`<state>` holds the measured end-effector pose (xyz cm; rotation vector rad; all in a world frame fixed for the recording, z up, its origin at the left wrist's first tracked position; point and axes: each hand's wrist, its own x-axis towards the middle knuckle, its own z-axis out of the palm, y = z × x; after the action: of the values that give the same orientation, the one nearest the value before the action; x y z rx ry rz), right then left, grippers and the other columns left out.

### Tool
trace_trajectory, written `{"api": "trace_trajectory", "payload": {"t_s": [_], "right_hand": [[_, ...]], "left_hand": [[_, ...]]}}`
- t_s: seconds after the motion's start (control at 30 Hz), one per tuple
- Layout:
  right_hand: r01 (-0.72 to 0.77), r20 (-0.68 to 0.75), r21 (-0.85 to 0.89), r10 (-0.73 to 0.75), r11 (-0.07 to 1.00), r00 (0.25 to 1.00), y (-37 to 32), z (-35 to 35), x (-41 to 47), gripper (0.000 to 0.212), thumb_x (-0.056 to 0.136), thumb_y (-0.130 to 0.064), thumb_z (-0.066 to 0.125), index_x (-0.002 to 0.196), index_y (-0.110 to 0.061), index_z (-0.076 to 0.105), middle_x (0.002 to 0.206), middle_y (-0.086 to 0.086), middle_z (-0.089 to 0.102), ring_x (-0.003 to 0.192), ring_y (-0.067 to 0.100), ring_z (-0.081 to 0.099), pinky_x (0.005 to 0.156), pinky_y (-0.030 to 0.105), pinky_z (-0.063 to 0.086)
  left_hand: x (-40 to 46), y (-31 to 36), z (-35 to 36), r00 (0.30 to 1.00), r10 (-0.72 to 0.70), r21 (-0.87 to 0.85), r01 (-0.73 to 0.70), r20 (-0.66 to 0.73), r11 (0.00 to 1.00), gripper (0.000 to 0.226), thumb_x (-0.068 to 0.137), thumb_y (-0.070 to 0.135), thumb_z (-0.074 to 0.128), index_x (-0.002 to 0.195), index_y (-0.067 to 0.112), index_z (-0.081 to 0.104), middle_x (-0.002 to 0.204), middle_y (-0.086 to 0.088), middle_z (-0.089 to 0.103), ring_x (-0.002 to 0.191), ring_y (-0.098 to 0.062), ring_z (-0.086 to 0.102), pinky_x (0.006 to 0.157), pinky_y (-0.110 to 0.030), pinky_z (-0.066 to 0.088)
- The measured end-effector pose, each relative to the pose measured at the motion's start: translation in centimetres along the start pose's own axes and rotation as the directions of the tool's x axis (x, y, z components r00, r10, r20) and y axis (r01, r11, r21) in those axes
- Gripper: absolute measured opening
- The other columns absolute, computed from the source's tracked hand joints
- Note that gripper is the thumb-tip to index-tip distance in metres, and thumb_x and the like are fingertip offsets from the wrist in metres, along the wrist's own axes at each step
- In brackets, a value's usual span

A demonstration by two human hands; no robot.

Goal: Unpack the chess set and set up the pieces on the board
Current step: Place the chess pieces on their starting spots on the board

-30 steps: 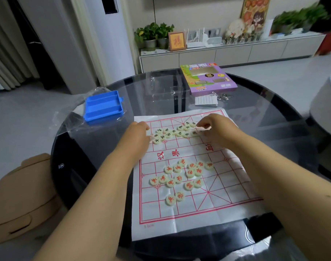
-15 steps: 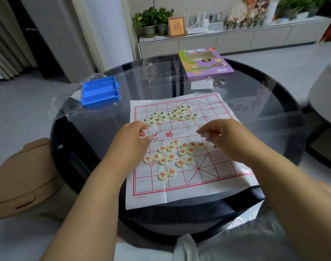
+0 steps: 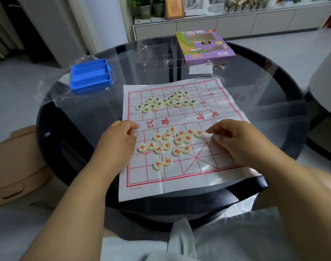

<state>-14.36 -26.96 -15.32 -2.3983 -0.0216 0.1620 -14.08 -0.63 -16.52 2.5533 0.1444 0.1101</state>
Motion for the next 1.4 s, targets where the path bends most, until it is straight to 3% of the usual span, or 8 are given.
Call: {"api": "trace_trajectory", "payload": {"t_s": [0.23, 0.4, 0.6, 0.7, 0.87, 1.03, 1.23, 1.4], "right_hand": [[-0.035, -0.086, -0.117, 0.025, 0.993, 0.996, 0.2, -0.3, 1.0, 0.027, 0.094, -0.011, 0.050, 0.111, -0.025, 0.064, 0.106, -0.005, 0.065, 0.085, 0.012, 0.054, 0.060, 0.011, 0.035], [-0.009, -0.103, -0.160, -0.008, 0.987, 0.995, -0.3, 0.1, 1.3, 0.029, 0.094, -0.010, 0.048, 0.114, -0.025, 0.063, 0.109, -0.002, 0.065, 0.088, 0.014, 0.055, 0.061, 0.016, 0.039], [0.074, -0.086, -0.162, -0.089, 0.984, 0.992, -1.3, 1.0, 1.2, 0.025, 0.093, -0.016, 0.052, 0.113, -0.024, 0.063, 0.093, -0.007, 0.057, 0.070, 0.003, 0.049, 0.056, 0.012, 0.034], [0.095, -0.091, -0.145, -0.109, 0.985, 0.990, -1.5, 1.1, 1.2, 0.022, 0.092, -0.019, 0.054, 0.111, -0.024, 0.064, 0.087, -0.009, 0.056, 0.071, 0.003, 0.048, 0.057, 0.013, 0.036], [0.128, -0.112, -0.138, -0.144, 0.982, 0.983, -1.7, 1.1, 1.0, 0.021, 0.090, -0.015, 0.057, 0.105, -0.026, 0.067, 0.077, -0.016, 0.052, 0.068, 0.000, 0.048, 0.050, 0.002, 0.033], [0.178, -0.047, -0.120, -0.185, 0.977, 0.982, -2.0, 1.3, 0.8, 0.016, 0.088, -0.021, 0.064, 0.103, -0.027, 0.067, 0.077, -0.017, 0.054, 0.068, 0.004, 0.050, 0.053, 0.013, 0.035], [0.241, 0.026, -0.106, -0.240, 0.965, 0.971, -2.5, 1.6, 0.2, 0.019, 0.085, -0.018, 0.068, 0.091, -0.035, 0.063, 0.077, -0.015, 0.055, 0.066, 0.006, 0.049, 0.051, 0.008, 0.038], [0.265, 0.078, -0.091, -0.258, 0.960, 0.963, -2.7, 2.0, 0.1, 0.021, 0.083, -0.017, 0.069, 0.093, -0.034, 0.064, 0.079, -0.014, 0.056, 0.070, 0.008, 0.051, 0.057, 0.016, 0.040]], "left_hand": [[0.8, 0.0, 0.3, 0.999, -0.016, 0.028, 0.015, 0.034, 0.999, 0.024, 0.099, 0.025, 0.046, 0.121, 0.025, 0.056, 0.108, 0.008, 0.046, 0.088, -0.010, 0.056, 0.058, -0.016, 0.044], [1.1, 0.1, 0.3, 0.998, -0.029, 0.030, 0.028, 0.048, 0.999, 0.033, 0.100, 0.024, 0.044, 0.132, 0.025, 0.054, 0.113, 0.008, 0.044, 0.098, -0.012, 0.056, 0.064, -0.017, 0.046], [1.4, 0.1, 0.4, 0.997, -0.038, 0.029, 0.036, 0.068, 0.999, 0.036, 0.101, 0.028, 0.042, 0.136, 0.030, 0.052, 0.114, 0.008, 0.043, 0.096, -0.010, 0.053, 0.058, -0.014, 0.041], [1.3, 0.1, 0.3, 0.997, -0.028, 0.030, 0.026, 0.068, 0.999, 0.036, 0.100, 0.030, 0.043, 0.135, 0.031, 0.052, 0.114, 0.009, 0.043, 0.096, -0.010, 0.053, 0.059, -0.013, 0.040], [1.3, 0.3, 0.2, 0.997, -0.018, 0.049, 0.014, 0.070, 0.999, 0.037, 0.100, 0.031, 0.043, 0.136, 0.031, 0.051, 0.124, 0.005, 0.046, 0.097, -0.009, 0.052, 0.061, -0.014, 0.042], [1.2, 0.3, 0.2, 0.998, -0.023, 0.037, 0.020, 0.064, 0.999, 0.036, 0.100, 0.033, 0.043, 0.135, 0.032, 0.052, 0.126, 0.006, 0.047, 0.101, -0.011, 0.052, 0.071, -0.020, 0.047], [1.2, 0.3, 0.0, 0.997, -0.024, 0.032, 0.022, 0.072, 0.999, 0.036, 0.100, 0.033, 0.042, 0.134, 0.031, 0.052, 0.126, 0.004, 0.047, 0.103, -0.013, 0.055, 0.078, -0.026, 0.051], [1.2, 0.3, 0.1, 0.997, -0.024, 0.047, 0.020, 0.074, 0.999, 0.035, 0.100, 0.034, 0.042, 0.133, 0.032, 0.053, 0.124, 0.005, 0.047, 0.098, -0.010, 0.052, 0.065, -0.018, 0.044]]}}
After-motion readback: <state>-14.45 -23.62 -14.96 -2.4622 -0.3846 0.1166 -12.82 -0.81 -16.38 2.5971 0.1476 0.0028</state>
